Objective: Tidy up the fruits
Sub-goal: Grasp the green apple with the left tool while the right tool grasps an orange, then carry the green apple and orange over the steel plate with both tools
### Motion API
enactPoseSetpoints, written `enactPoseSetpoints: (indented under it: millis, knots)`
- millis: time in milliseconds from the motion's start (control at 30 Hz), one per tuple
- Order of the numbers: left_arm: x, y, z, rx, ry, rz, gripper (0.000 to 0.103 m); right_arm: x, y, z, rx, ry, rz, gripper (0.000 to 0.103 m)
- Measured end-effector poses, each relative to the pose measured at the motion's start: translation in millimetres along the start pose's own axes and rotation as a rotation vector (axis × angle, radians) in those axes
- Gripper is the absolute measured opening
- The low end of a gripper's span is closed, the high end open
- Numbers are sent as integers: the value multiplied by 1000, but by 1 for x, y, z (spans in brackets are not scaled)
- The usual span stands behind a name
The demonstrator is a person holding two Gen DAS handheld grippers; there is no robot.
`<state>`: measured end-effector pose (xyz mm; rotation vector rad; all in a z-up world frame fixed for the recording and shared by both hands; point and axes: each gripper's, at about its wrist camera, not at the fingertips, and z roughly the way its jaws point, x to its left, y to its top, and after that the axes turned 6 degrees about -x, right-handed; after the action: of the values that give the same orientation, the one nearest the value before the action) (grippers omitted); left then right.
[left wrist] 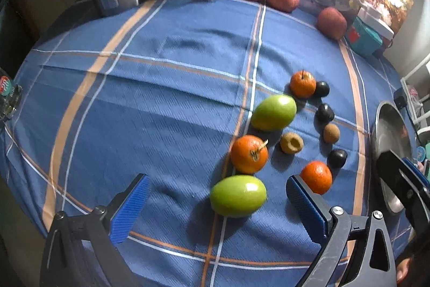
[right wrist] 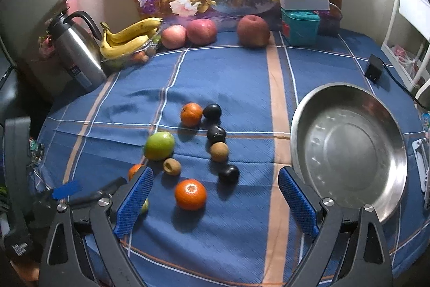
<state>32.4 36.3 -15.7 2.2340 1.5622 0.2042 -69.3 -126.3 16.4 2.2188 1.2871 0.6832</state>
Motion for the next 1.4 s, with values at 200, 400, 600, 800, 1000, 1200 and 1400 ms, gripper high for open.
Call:
enactPoseSetpoints:
  millis: [200,400,600,800,1000,1200,1400]
  knots:
    - [-4,-6,12,64,-27,4,93,5,0,13,38,5,-11,86]
    - [-6,-8,20,98,-39,7,81,10,-7,34,117,2,-33,73]
    - [-11,-16,31,131,-51,10,61,11,-16,51,180,16,-23,60]
    - [-14,-21,38,138,-65,11,55,13,-20,62,222,46,-5,50]
    - [-16,-22,41,140,-67,8,55,13,-26,70,257,98,51,43]
    - [-16,-21,39,145,-67,11,55,14,-28,74,273,127,78,39]
    - [-16,-21,38,147,-69,5,55,14,-28,75,275,128,78,38]
